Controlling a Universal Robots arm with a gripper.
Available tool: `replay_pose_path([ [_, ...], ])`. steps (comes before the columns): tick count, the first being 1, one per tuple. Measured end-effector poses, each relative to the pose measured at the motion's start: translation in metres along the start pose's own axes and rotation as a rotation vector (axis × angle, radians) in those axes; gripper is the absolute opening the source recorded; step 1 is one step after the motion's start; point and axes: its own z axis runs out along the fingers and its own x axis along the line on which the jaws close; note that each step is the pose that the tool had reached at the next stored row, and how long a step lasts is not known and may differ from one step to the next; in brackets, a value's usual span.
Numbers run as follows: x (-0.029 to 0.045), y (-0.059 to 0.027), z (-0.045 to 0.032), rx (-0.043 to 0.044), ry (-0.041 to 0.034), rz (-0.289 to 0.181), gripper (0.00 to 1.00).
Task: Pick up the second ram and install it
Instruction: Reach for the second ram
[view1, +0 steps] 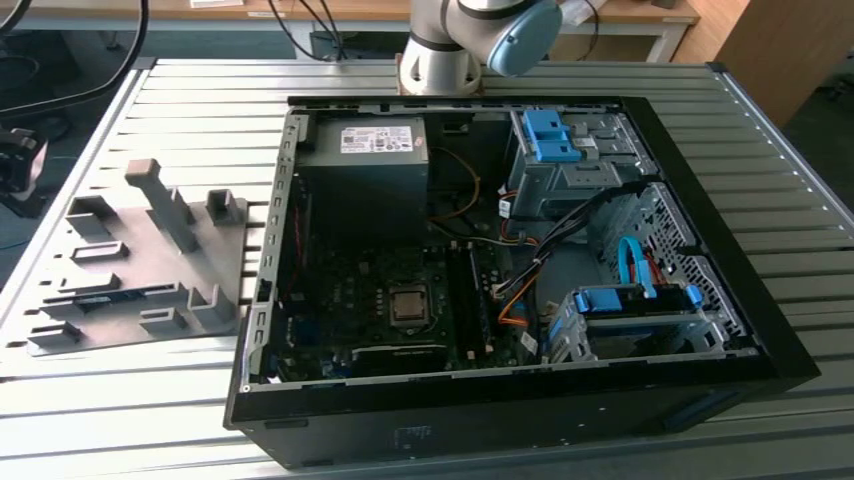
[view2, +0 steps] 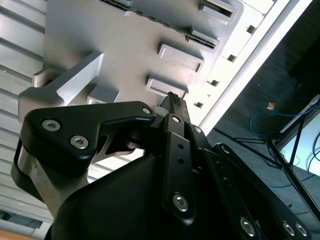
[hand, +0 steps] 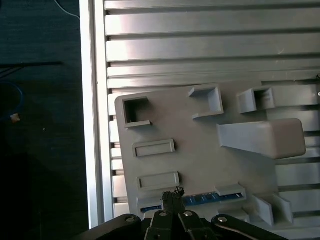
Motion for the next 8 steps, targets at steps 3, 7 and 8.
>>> replay_pose_path([
  [3,0.0001,-0.0001,0.0027,0.0001,0.0000,0.000,0.10],
  [7,0.0002,-0.0003,0.0063,0.0002,0.0000,0.000,0.10],
  [8,0.0002,-0.0003,0.0073,0.0003,0.0000,0.000,0.10],
])
